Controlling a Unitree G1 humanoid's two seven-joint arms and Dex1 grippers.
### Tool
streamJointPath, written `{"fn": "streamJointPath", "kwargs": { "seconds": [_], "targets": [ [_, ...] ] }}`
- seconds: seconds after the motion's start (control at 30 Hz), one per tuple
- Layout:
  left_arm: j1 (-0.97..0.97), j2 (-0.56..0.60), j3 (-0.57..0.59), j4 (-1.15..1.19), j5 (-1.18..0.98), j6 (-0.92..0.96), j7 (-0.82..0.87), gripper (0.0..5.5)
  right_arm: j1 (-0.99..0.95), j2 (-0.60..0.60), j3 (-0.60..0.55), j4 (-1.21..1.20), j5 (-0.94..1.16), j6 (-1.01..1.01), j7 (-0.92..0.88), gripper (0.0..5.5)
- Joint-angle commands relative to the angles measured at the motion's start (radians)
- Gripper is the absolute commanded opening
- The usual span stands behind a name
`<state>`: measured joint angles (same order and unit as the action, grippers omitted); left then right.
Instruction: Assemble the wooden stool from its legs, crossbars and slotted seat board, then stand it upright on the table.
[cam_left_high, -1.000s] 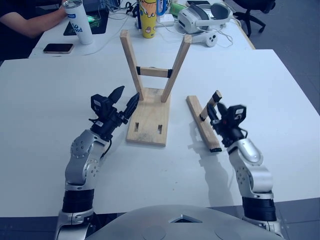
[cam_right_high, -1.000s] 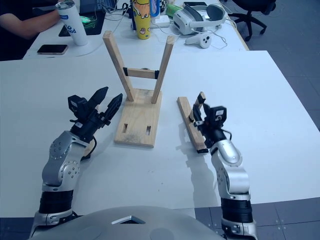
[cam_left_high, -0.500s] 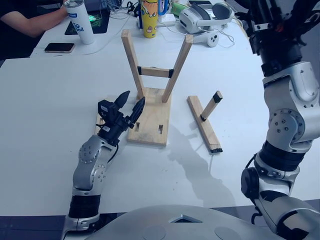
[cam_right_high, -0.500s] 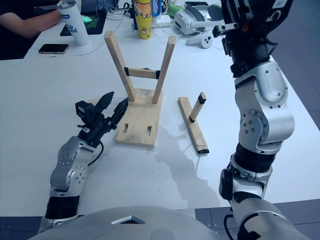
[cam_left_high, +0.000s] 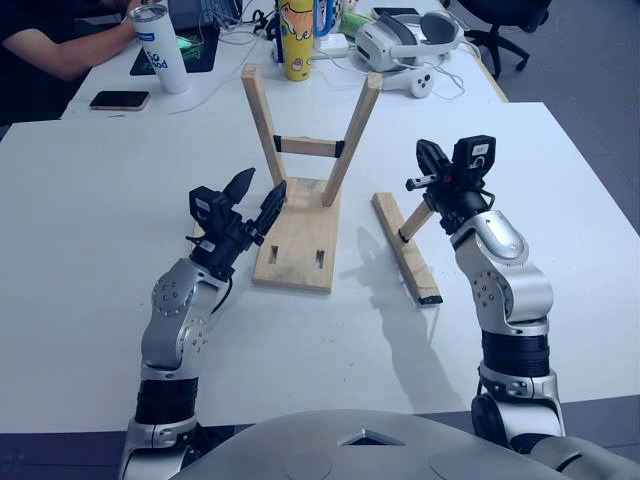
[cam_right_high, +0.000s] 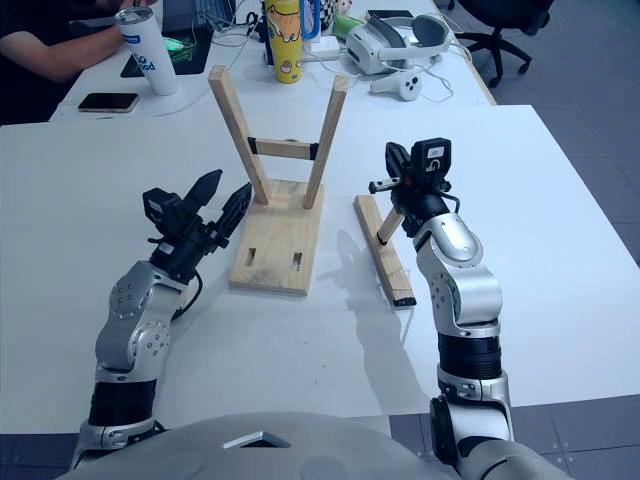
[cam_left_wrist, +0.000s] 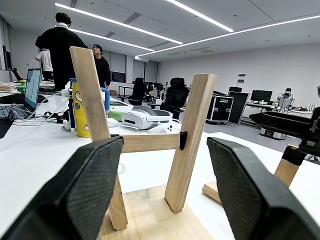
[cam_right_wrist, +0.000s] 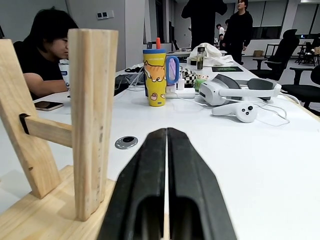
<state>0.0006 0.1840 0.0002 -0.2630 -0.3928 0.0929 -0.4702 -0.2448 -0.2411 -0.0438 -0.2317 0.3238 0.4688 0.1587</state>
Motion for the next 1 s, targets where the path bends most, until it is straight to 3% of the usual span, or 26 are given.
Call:
{"fn": "streamJointPath", "kwargs": {
  "seconds": [0.03,0.2,0.4,0.5,0.6,0.67,1.0],
  "targets": [
    [-0.009,0.002,0.004,0.025,0.003,-0.001,-0.003,3.09,0.032,0.018,0.010,0.086,-0.014,-0.089,0.060,0.04],
    [0.004,-0.008,-0.003,0.030,0.009,-0.007,0.002,3.09,-0.089,0.020,-0.053,0.024,0.010,-0.231,0.083,0.04],
    [0.020,-0.019,-0.006,0.028,0.014,-0.013,0.008,3.09,-0.202,0.015,-0.092,-0.076,0.011,-0.223,0.036,0.04],
    [0.021,-0.022,-0.007,0.027,0.015,-0.013,0.012,3.09,-0.127,0.043,-0.056,-0.020,-0.012,-0.204,0.033,0.04],
    [0.019,-0.024,-0.016,0.035,0.021,-0.016,0.009,3.09,0.128,0.106,0.016,0.218,-0.064,-0.114,-0.005,0.04],
    [0.013,-0.020,-0.006,0.040,0.012,-0.014,0.008,3.09,0.219,0.125,0.041,0.250,-0.077,-0.119,-0.003,0.04],
    [0.005,-0.032,-0.008,0.052,0.020,-0.028,0.020,3.09,-0.022,0.055,0.003,0.167,-0.090,-0.313,0.087,0.04]
  ]
}}
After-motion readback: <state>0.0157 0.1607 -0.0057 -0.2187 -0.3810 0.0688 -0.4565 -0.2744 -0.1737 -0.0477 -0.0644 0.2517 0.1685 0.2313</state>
